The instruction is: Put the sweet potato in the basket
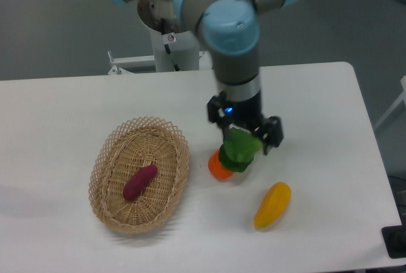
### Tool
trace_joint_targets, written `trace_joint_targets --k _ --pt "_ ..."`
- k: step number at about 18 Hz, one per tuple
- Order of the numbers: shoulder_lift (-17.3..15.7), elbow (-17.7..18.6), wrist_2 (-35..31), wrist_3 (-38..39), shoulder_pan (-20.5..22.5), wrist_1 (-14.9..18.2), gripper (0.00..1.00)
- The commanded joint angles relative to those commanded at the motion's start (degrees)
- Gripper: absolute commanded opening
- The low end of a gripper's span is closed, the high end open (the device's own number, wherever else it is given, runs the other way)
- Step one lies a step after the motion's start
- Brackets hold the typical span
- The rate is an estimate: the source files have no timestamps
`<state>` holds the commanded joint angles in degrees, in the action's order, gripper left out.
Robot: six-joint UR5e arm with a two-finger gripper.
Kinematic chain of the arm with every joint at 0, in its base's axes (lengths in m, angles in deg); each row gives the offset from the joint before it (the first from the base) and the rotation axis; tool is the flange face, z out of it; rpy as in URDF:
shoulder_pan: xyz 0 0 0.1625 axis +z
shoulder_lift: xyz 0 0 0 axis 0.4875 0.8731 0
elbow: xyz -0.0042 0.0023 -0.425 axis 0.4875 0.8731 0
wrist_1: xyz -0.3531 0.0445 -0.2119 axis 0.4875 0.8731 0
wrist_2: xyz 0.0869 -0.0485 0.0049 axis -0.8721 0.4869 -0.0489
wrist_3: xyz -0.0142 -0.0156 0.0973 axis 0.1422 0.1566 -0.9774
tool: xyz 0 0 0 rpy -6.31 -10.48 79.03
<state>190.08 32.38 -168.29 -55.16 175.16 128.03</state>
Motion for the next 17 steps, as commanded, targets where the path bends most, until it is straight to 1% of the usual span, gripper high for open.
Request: trace_joint_targets --k 5,17 --pt "-0.44 -0.26 1.15 -0.36 1.24 0.27 1.0" --pt "-0.35 -0.62 1.23 -0.28 1.33 0.18 1.0"
